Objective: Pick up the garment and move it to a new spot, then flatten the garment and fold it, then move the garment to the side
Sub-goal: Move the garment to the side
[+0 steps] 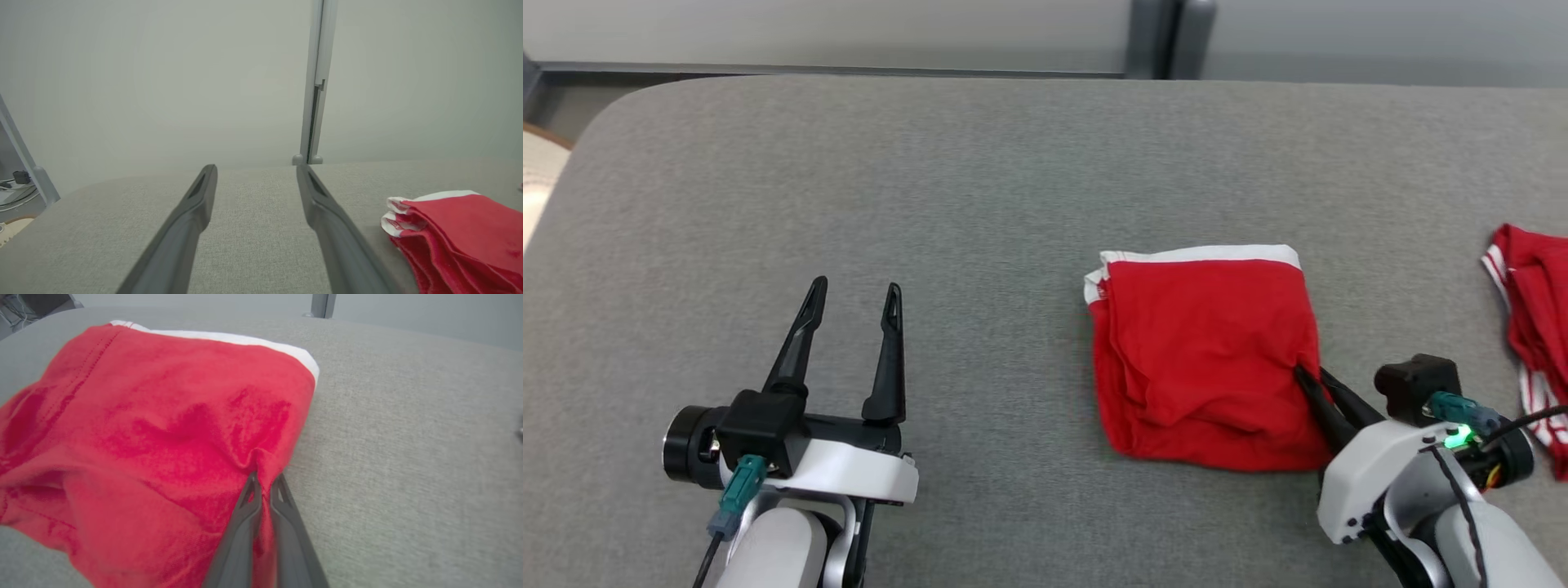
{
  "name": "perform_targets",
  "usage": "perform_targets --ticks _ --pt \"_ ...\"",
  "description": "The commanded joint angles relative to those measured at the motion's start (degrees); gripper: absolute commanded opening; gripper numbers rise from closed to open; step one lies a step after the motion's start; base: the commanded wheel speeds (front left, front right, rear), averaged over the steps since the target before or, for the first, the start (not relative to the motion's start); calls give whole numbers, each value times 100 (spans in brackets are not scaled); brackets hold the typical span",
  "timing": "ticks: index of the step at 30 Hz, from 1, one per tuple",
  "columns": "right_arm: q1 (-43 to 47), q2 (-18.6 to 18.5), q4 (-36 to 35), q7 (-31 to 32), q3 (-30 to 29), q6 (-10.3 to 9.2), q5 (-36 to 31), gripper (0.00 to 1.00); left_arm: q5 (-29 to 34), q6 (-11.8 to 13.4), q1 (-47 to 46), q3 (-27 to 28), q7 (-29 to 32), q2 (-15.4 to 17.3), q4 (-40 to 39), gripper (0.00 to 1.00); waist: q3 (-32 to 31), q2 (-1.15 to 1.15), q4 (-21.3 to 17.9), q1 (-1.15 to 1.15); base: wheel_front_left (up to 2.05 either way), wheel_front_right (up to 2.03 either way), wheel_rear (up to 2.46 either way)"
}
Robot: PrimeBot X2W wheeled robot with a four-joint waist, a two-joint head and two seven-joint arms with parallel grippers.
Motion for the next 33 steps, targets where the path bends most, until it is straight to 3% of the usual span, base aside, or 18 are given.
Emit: perform_targets --ticks 1,8,16,21,22,25,28,31,33 --pt "172 -204 -164 39 -6 -6 93 0 46 -22 -7 26 -24 67 -29 100 23 0 -562 0 0 0 0" --pt "371 -764 -590 15 -36 -6 366 0 134 -93 -169 -10 63 279 -196 100 190 0 -1517 0 0 0 0" --pt "-300 -1244 -486 -299 239 -7 569 0 262 -183 -470 -173 267 373 -491 100 648 0 -2081 0 0 0 0" --pt "-1154 -1973 -201 -697 111 -8 617 0 352 -257 -768 -327 388 390 -647 100 1055 0 -2175 0 0 0 0" --pt "-1381 -2322 -21 -699 -77 -8 644 0 390 -303 -900 -399 430 389 -701 100 1241 0 -2130 0 0 0 0" --pt "-1614 -2715 331 -803 -546 -10 863 0 445 -364 -1086 -484 457 398 -768 100 1519 0 -2030 0 0 0 0" --pt "-1762 -2892 797 -1042 -887 -9 1016 0 491 -412 -1227 -565 480 390 -827 100 1753 0 -1924 0 0 0 0" --pt "-1827 -2813 1370 -1120 -956 -9 1232 0 512 -432 -1339 -613 492 374 -851 100 1943 0 -1817 0 0 0 0" --pt "-1887 -2701 1708 -1130 -955 -9 1360 47 518 -423 -1370 -617 489 375 -858 100 2028 0 -1781 0 0 0 0"
